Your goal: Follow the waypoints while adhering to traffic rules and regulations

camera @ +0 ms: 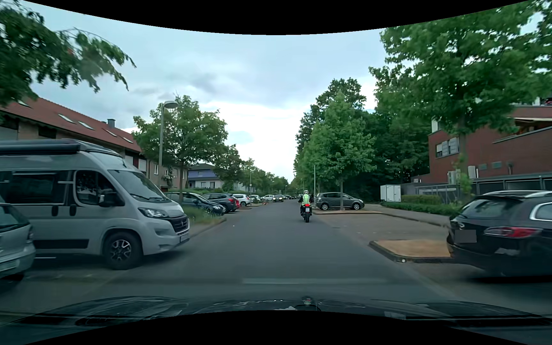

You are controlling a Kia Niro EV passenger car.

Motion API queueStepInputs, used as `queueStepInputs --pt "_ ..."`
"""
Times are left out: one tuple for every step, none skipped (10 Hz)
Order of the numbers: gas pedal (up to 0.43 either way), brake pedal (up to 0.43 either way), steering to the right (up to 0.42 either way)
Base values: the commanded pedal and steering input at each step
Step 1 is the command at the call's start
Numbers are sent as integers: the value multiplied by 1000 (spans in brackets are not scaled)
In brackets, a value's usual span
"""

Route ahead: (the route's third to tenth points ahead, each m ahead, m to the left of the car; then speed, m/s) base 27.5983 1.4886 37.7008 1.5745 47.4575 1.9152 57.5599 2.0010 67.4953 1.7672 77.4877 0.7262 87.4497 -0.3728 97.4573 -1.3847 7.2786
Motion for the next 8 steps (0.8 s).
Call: queueStepInputs --pt "150 0 -6" --pt "138 0 -10" --pt "138 0 -18" --pt "130 0 -18" --pt "130 0 -18" --pt "130 0 -18" --pt "130 0 -17" --pt "130 0 -15"
